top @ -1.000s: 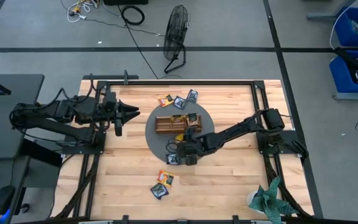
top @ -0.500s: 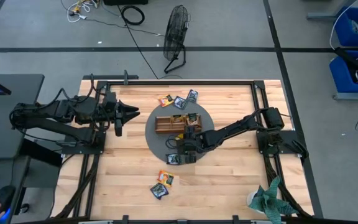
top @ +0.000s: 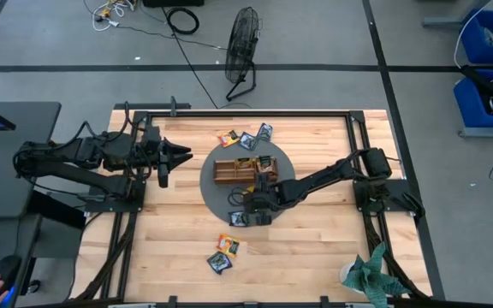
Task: Pick & Place Tea
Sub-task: Put the yellow tea bag into the middle section of the wooden organizer
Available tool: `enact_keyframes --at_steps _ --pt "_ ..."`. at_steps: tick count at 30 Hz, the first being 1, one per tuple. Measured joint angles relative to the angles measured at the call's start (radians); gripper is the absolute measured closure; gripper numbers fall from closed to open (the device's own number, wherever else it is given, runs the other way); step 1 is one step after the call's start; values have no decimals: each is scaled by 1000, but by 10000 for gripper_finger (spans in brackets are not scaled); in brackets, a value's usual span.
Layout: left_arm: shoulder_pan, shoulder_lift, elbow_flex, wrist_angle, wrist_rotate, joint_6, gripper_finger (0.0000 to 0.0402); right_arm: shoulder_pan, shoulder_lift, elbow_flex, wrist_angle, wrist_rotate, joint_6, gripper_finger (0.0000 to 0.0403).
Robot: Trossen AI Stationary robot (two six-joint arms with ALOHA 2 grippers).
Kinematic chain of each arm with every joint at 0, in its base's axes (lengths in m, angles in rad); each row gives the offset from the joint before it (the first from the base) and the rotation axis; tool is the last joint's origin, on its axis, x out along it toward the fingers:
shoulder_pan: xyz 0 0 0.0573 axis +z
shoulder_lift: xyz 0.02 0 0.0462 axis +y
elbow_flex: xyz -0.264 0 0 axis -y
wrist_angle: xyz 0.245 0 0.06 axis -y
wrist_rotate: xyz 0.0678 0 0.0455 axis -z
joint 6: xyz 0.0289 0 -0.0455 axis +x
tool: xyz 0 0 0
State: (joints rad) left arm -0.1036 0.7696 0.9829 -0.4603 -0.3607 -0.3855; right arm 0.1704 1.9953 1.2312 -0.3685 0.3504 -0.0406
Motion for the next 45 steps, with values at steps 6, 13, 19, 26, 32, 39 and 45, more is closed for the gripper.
enact_keyframes --at_steps 6,13,19,26,32,39,45 --pt "0 0 0 0 0 13 298 16 0 77 -113 21 17 392" --pt "0 0 0 -4 0 16 298 28 -1 244 -256 -32 71 401" --pt "0 3 0 -57 68 92 298 27 -1 423 -401 -218 165 402" --pt "-1 10 -1 -95 152 208 298 23 -2 633 -500 -326 235 402" --pt "-15 11 -1 -73 227 290 298 16 -2 780 -602 -355 272 403" --pt "-63 42 -1 -59 233 326 298 -20 -2 897 -651 -480 347 403" --pt "-119 121 -1 22 234 398 298 -59 -3 932 -645 -540 425 403"
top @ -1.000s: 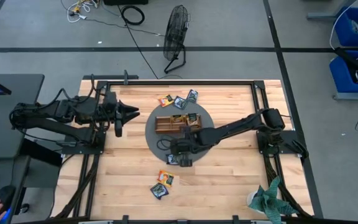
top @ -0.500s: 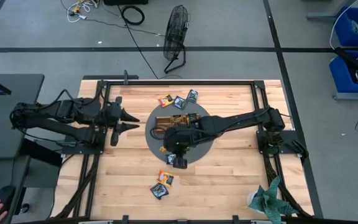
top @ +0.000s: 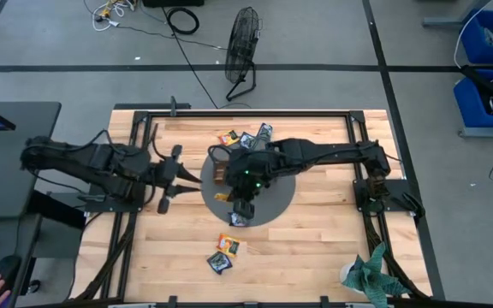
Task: Pick & Place Tea
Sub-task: Put the yellow tea bag into the middle section of the wooden organizer
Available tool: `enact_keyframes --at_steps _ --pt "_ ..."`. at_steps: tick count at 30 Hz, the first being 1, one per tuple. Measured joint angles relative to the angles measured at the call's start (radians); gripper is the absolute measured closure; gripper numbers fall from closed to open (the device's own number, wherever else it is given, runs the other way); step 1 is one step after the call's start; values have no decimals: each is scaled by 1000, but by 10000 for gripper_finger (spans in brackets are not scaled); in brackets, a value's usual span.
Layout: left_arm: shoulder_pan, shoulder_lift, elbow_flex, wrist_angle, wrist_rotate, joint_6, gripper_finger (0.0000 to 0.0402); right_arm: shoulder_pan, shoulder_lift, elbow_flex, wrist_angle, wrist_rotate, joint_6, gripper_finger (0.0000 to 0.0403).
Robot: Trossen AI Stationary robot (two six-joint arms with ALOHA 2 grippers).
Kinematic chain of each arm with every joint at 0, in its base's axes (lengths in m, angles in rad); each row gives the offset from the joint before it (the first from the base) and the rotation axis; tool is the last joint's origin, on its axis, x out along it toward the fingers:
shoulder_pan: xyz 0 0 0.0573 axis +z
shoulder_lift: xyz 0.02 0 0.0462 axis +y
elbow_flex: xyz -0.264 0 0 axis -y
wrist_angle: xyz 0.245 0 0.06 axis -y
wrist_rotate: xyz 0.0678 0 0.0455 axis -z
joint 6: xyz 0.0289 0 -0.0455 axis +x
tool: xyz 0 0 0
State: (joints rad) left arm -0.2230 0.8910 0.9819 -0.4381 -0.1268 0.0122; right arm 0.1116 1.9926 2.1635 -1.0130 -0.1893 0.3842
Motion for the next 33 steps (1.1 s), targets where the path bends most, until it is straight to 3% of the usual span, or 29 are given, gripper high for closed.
enact_keyframes --at_steps 5,13,18,26,33 --pt "-17 53 0 61 0 -1 271 -13 0 1 -20 -13 0 403" --pt "-17 125 1 65 23 -25 167 -13 0 1 -16 -19 4 403" --pt "-17 157 2 111 24 -25 129 -13 1 1 -13 -37 3 403" --pt "-16 185 1 131 26 -19 135 -14 1 1 48 -51 8 403" --pt "-17 208 0 131 27 -23 174 -14 1 1 31 -55 19 403"
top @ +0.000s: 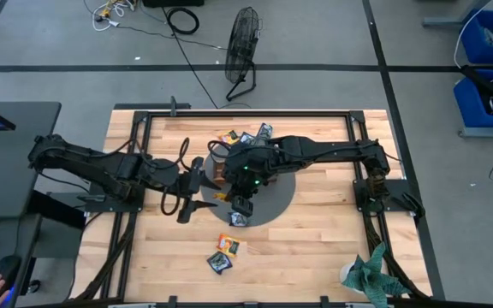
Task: Pick & Place Tea
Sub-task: Put the yellow tea bag into the middle section of the wooden organizer
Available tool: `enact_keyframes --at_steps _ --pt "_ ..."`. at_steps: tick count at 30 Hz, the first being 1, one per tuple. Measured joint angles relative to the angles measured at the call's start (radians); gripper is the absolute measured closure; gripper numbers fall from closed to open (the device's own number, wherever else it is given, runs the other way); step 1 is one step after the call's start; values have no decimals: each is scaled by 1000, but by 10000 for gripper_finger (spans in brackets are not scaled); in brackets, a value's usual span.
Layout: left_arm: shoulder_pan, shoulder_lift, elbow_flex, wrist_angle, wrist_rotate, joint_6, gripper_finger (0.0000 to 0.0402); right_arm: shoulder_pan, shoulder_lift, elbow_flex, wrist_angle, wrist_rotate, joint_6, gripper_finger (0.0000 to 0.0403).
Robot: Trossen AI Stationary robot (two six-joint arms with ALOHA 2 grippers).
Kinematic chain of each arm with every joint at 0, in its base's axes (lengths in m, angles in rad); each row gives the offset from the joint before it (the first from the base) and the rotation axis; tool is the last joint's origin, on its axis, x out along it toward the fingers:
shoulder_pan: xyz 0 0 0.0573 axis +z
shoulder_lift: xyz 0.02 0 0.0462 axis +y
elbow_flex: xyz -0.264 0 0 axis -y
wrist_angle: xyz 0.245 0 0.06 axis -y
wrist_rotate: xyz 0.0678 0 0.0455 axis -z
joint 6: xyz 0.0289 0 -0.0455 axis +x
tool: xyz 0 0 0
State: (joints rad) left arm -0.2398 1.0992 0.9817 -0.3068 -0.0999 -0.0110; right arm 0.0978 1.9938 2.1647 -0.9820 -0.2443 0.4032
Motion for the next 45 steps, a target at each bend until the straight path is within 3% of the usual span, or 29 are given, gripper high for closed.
enact_keyframes --at_steps 13,19,26,32,37,45 --pt "1 0 0 2 20 -4 382 0 0 0 13 -9 -4 403" --pt "1 -9 2 -4 19 -123 380 1 -12 0 13 10 -63 376" --pt "-1 -25 1 3 16 -196 388 7 -98 1 12 170 -103 277" --pt "0 -85 1 62 -80 -211 388 37 -160 1 16 336 -114 206" --pt "9 -140 1 172 -130 -190 388 73 -173 1 37 432 -153 192" --pt "13 -195 1 333 -171 -163 387 118 -180 0 193 532 -257 204"
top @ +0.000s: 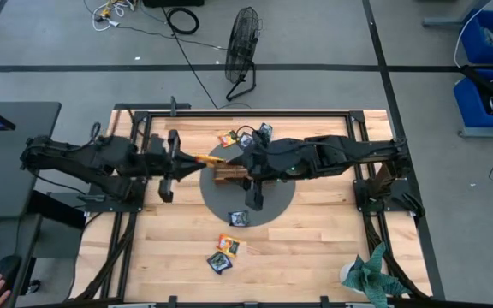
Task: Pick & Place Tea
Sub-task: Put the yellow tea bag into the middle section of the wooden organizer
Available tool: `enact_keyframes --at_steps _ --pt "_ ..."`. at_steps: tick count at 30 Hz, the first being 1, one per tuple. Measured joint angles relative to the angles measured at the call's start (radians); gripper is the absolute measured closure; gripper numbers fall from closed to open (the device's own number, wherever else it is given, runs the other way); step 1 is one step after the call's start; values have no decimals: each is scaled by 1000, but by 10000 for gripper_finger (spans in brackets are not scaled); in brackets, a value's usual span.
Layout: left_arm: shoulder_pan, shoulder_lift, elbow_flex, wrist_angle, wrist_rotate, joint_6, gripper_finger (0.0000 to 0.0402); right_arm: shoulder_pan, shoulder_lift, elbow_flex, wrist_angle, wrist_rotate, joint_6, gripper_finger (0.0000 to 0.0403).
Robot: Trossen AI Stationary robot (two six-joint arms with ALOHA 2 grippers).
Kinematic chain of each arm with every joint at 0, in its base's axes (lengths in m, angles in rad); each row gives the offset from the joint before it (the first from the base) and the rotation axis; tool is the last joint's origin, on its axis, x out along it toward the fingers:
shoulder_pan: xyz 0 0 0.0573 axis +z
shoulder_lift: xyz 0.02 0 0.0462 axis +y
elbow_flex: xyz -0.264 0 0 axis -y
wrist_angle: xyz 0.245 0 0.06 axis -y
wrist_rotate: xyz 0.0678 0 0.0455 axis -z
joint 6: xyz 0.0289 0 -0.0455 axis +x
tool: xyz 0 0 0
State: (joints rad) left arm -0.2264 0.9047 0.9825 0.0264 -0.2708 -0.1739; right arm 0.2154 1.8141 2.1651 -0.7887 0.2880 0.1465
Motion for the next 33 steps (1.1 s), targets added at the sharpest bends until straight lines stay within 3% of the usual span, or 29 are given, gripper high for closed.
enact_keyframes --at_steps 5,15,23,28,33 --pt "0 -13 0 127 1 8 388 5 0 0 65 22 -32 206" --pt "-20 -24 0 139 12 4 388 8 -14 0 177 75 -105 207" --pt "-20 -24 0 138 12 9 388 -23 -14 0 237 21 -98 210" --pt "-20 -24 0 138 12 6 386 -31 -13 0 265 -27 -83 234" --pt "-18 -24 0 139 12 6 386 -37 -13 -1 259 -54 -74 289"
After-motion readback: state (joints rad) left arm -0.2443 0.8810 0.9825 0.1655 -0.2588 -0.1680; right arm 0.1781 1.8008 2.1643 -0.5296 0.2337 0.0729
